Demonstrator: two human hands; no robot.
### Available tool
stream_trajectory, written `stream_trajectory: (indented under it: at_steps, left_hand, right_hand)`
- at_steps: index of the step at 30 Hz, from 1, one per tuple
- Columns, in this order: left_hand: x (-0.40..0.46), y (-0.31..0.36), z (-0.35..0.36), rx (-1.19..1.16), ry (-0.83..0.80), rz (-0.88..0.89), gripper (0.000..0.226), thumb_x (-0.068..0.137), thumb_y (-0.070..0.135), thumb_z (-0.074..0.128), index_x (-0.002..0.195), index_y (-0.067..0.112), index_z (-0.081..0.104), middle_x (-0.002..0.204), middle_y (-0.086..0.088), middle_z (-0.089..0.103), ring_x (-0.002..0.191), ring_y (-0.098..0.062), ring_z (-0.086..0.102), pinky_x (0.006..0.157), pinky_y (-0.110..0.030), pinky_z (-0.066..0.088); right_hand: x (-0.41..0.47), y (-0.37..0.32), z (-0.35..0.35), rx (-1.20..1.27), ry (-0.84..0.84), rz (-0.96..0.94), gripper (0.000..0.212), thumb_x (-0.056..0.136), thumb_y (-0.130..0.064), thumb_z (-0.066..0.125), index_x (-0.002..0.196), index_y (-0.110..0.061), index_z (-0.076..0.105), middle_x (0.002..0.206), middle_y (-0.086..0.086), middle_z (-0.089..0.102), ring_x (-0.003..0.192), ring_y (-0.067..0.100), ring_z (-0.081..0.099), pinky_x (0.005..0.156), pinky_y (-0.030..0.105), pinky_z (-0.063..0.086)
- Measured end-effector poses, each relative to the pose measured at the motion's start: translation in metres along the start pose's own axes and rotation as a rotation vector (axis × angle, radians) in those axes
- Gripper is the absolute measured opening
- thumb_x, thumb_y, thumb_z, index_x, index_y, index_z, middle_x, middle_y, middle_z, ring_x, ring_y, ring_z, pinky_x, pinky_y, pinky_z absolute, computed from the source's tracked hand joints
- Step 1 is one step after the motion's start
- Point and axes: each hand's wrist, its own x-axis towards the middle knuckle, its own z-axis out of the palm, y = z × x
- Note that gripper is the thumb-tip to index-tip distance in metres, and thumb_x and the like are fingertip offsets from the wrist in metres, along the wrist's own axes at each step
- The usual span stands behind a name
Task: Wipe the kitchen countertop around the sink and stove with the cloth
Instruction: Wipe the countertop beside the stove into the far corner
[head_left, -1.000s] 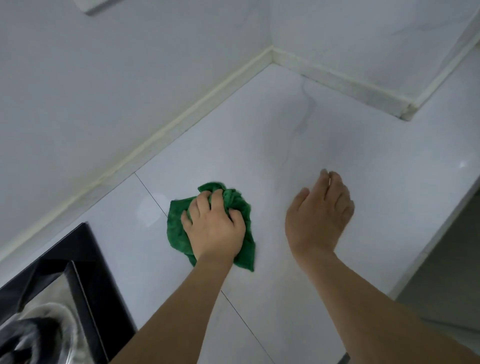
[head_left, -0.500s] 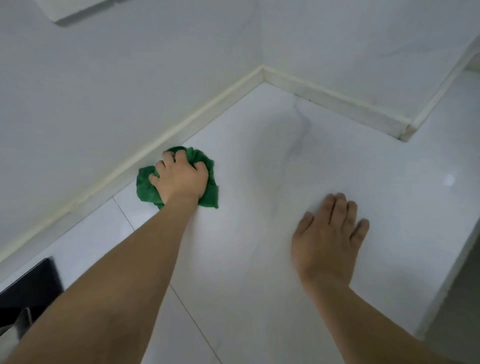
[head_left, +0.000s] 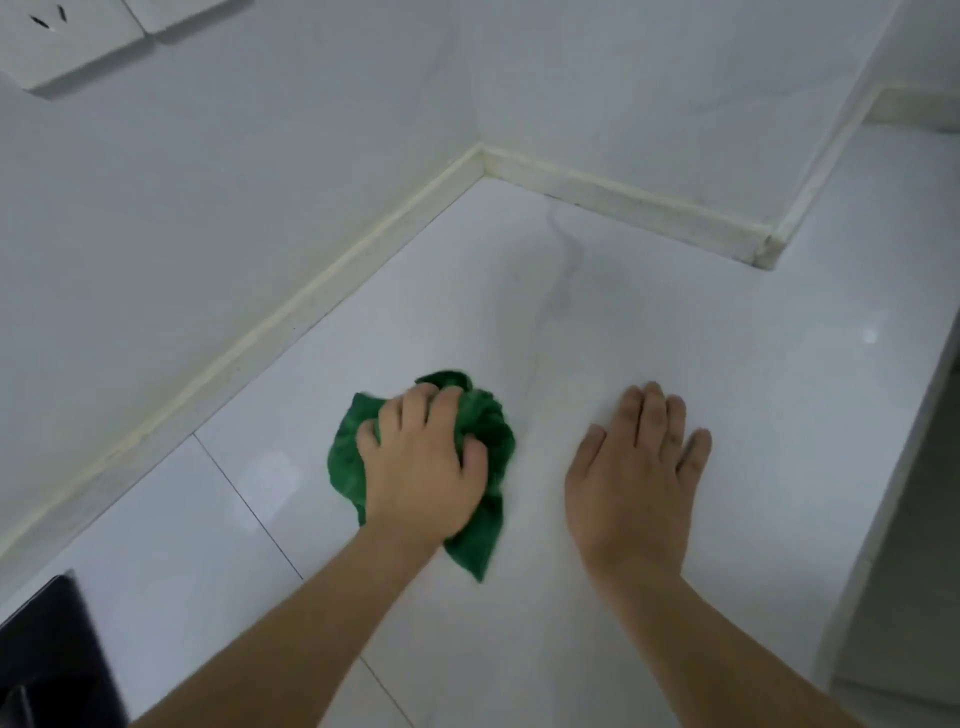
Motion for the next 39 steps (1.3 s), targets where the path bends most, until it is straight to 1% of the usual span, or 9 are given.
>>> stream_trajectory:
  at_steps: [5, 7, 13, 16, 21, 24, 29, 32, 39]
  left_hand:
    - [0.124, -0.042, 0.003, 0.061, -0.039, -0.541, 0.05, 0.091, 0.037, 0.033, 0.132, 0.011, 0.044, 0.136, -0.017, 0.041, 0.122, -0.038, 0.038, 0.102, -0.059, 0.029]
    - [0.129, -0.028, 0.006, 0.058, -0.023, -0.61, 0.05, 0.091, 0.034, 0.031, 0.133, 0.009, 0.042, 0.139, -0.017, 0.039, 0.124, -0.039, 0.037, 0.104, -0.06, 0.026]
    - [-0.04, 0.063, 0.003, -0.048, 0.03, -0.143, 0.048, 0.084, 0.035, 0.048, 0.127, 0.015, 0.056, 0.125, -0.009, 0.057, 0.111, -0.033, 0.052, 0.097, -0.056, 0.037]
    - [-0.011, 0.049, 0.007, -0.01, 0.032, -0.019, 0.05, 0.083, 0.038, 0.044, 0.127, 0.017, 0.056, 0.125, -0.009, 0.056, 0.111, -0.033, 0.052, 0.094, -0.057, 0.039]
    - [0.127, -0.023, 0.01, 0.082, -0.073, -0.328, 0.046, 0.091, 0.036, 0.034, 0.131, 0.016, 0.043, 0.135, -0.012, 0.043, 0.118, -0.035, 0.041, 0.1, -0.056, 0.032]
    - [0.136, -0.017, 0.014, 0.037, 0.001, -0.456, 0.044, 0.091, 0.032, 0.034, 0.129, 0.012, 0.044, 0.133, -0.014, 0.043, 0.118, -0.036, 0.041, 0.102, -0.058, 0.03]
    - [-0.046, 0.059, -0.005, -0.06, 0.003, 0.086, 0.05, 0.083, 0.038, 0.044, 0.128, 0.018, 0.054, 0.128, -0.008, 0.056, 0.114, -0.033, 0.051, 0.099, -0.057, 0.038]
    - [-0.026, 0.054, -0.001, -0.079, -0.044, 0.243, 0.049, 0.082, 0.04, 0.043, 0.126, 0.021, 0.055, 0.129, -0.005, 0.056, 0.116, -0.03, 0.05, 0.1, -0.056, 0.037]
    - [0.132, 0.038, 0.022, 0.031, -0.091, 0.081, 0.046, 0.094, 0.037, 0.035, 0.137, 0.022, 0.042, 0.138, -0.003, 0.043, 0.122, -0.029, 0.04, 0.104, -0.052, 0.031]
  right_hand:
    - [0.002, 0.001, 0.004, 0.036, 0.015, 0.01, 0.061, 0.096, -0.033, 0.015, 0.147, -0.003, 0.03, 0.156, 0.011, 0.026, 0.146, 0.028, 0.018, 0.12, 0.048, 0.008]
    - [0.003, 0.002, 0.004, 0.056, 0.029, 0.01, 0.061, 0.097, -0.034, 0.015, 0.148, -0.003, 0.029, 0.156, 0.011, 0.026, 0.146, 0.027, 0.017, 0.12, 0.048, 0.007]
    - [0.001, 0.002, 0.0, 0.119, -0.009, 0.002, 0.065, 0.096, -0.039, 0.002, 0.152, -0.008, 0.018, 0.16, 0.006, 0.014, 0.148, 0.022, 0.004, 0.121, 0.044, 0.0]
    - [0.002, 0.002, 0.0, 0.119, 0.01, 0.005, 0.066, 0.095, -0.039, 0.001, 0.152, -0.009, 0.019, 0.16, 0.005, 0.014, 0.148, 0.021, 0.005, 0.121, 0.044, -0.001]
    - [0.003, 0.002, 0.004, 0.118, 0.056, 0.025, 0.067, 0.095, -0.038, 0.004, 0.148, -0.007, 0.03, 0.157, 0.007, 0.025, 0.147, 0.022, 0.015, 0.121, 0.045, 0.006]
    - [0.004, 0.003, 0.006, 0.147, 0.063, 0.031, 0.068, 0.095, -0.039, 0.002, 0.148, -0.006, 0.03, 0.157, 0.007, 0.026, 0.147, 0.021, 0.015, 0.121, 0.044, 0.005]
    - [0.0, 0.003, 0.0, 0.216, 0.025, 0.033, 0.069, 0.096, -0.043, -0.004, 0.152, -0.01, 0.019, 0.159, 0.004, 0.017, 0.148, 0.018, 0.007, 0.121, 0.043, 0.0]
    - [0.002, 0.002, 0.0, 0.216, 0.027, 0.029, 0.068, 0.096, -0.041, -0.004, 0.152, -0.01, 0.019, 0.159, 0.005, 0.018, 0.148, 0.018, 0.008, 0.121, 0.043, 0.001]
    - [0.002, 0.003, 0.001, 0.237, 0.036, 0.043, 0.071, 0.094, -0.044, -0.006, 0.152, -0.01, 0.019, 0.159, 0.003, 0.018, 0.148, 0.015, 0.007, 0.121, 0.04, -0.002]
